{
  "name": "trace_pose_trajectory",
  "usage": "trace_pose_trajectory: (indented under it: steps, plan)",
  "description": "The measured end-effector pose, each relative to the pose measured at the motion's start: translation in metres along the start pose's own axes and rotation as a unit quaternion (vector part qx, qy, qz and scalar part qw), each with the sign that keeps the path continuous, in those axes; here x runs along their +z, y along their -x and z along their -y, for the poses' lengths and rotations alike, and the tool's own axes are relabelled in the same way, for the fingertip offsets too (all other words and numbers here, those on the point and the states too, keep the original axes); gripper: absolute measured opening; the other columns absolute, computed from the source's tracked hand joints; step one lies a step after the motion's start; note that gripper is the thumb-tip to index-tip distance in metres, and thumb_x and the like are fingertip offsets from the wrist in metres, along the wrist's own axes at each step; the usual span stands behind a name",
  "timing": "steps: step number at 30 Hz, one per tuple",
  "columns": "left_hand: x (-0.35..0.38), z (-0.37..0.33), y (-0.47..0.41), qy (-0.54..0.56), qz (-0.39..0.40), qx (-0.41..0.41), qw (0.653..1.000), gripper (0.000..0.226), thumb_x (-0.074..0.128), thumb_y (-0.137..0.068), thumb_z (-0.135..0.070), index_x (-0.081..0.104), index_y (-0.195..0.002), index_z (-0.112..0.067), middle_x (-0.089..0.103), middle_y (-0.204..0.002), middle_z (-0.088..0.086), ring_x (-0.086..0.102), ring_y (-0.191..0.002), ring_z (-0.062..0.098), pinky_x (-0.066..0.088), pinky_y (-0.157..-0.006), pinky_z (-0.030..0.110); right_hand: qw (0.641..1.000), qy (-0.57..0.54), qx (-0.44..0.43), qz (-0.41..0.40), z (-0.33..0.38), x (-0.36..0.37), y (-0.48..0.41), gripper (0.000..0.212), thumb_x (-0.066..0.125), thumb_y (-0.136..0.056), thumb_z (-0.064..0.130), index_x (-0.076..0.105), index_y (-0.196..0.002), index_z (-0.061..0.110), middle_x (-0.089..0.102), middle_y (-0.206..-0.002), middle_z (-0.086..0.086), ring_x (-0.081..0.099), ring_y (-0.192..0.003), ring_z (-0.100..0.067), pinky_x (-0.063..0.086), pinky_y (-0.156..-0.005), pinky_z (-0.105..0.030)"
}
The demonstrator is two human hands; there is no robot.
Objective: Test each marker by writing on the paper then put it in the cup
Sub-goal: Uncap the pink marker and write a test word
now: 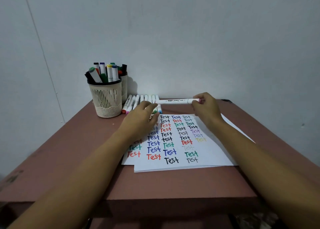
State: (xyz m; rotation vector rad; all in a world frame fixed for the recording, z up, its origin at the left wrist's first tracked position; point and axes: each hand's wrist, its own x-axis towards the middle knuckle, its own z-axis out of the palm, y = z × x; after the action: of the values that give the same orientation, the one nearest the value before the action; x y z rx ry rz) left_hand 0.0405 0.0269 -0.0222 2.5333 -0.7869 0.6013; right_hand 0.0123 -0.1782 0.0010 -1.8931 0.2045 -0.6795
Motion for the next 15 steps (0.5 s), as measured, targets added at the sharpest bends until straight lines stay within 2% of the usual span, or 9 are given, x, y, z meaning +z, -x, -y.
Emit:
trace_pose_trajectory:
  steps: [3, 6, 10, 13, 15]
  plan:
    - [0.000, 0.000, 0.001, 0.013, -0.006, 0.031, 0.999, 0.051, 0.050, -0.095, -0.028, 0.037, -0.141, -0.010, 0.037, -0.143, 0.012, 0.044, -0.124, 0.027, 0.040, -0.099, 0.036, 0.996, -0.080, 0.016, 0.048, 0.007, -0.013, 0.018, 0.024, 0.048, -0.091, -0.001, 0.055, -0.084, 0.021, 0.060, -0.082, -0.003, 0.057, -0.067, -0.009, 0.046, -0.053, -0.016]
    - [-0.001, -0.004, 0.005, 0.012, 0.008, 0.043, 0.999, 0.054, 0.052, -0.094, -0.028, 0.036, -0.142, -0.009, 0.041, -0.139, 0.014, 0.047, -0.121, 0.028, 0.041, -0.099, 0.039, 0.987, -0.134, 0.025, 0.081, 0.013, -0.019, 0.032, 0.023, 0.045, -0.093, -0.001, 0.056, -0.086, 0.019, 0.061, -0.082, -0.003, 0.058, -0.068, -0.007, 0.046, -0.058, -0.018]
    - [-0.004, -0.008, 0.006, -0.040, 0.047, 0.049, 0.997, 0.033, 0.042, -0.098, -0.029, 0.049, -0.126, -0.013, 0.059, -0.115, 0.007, 0.056, -0.098, 0.027, 0.044, -0.079, 0.037, 0.980, -0.179, 0.042, 0.074, 0.008, -0.017, 0.041, 0.022, 0.045, -0.094, 0.000, 0.057, -0.087, 0.017, 0.060, -0.078, -0.002, 0.056, -0.066, -0.009, 0.045, -0.056, -0.020]
    - [-0.004, -0.010, 0.005, -0.036, 0.034, 0.053, 0.997, 0.022, 0.041, -0.098, -0.029, 0.052, -0.108, -0.012, 0.057, -0.094, 0.004, 0.055, -0.083, 0.026, 0.038, -0.064, 0.033, 0.965, -0.242, 0.080, 0.065, 0.005, -0.015, 0.039, 0.018, 0.046, -0.093, 0.001, 0.057, -0.091, 0.015, 0.059, -0.078, -0.004, 0.056, -0.064, -0.011, 0.046, -0.053, -0.020]
    - [-0.003, -0.011, 0.004, -0.041, 0.031, 0.054, 0.997, 0.017, 0.041, -0.098, -0.030, 0.047, -0.094, -0.014, 0.050, -0.079, -0.001, 0.051, -0.073, 0.023, 0.035, -0.059, 0.032, 0.938, -0.320, 0.111, 0.071, 0.005, -0.013, 0.037, 0.013, 0.049, -0.094, 0.003, 0.054, -0.092, 0.015, 0.059, -0.073, -0.004, 0.056, -0.061, -0.012, 0.047, -0.052, -0.021]
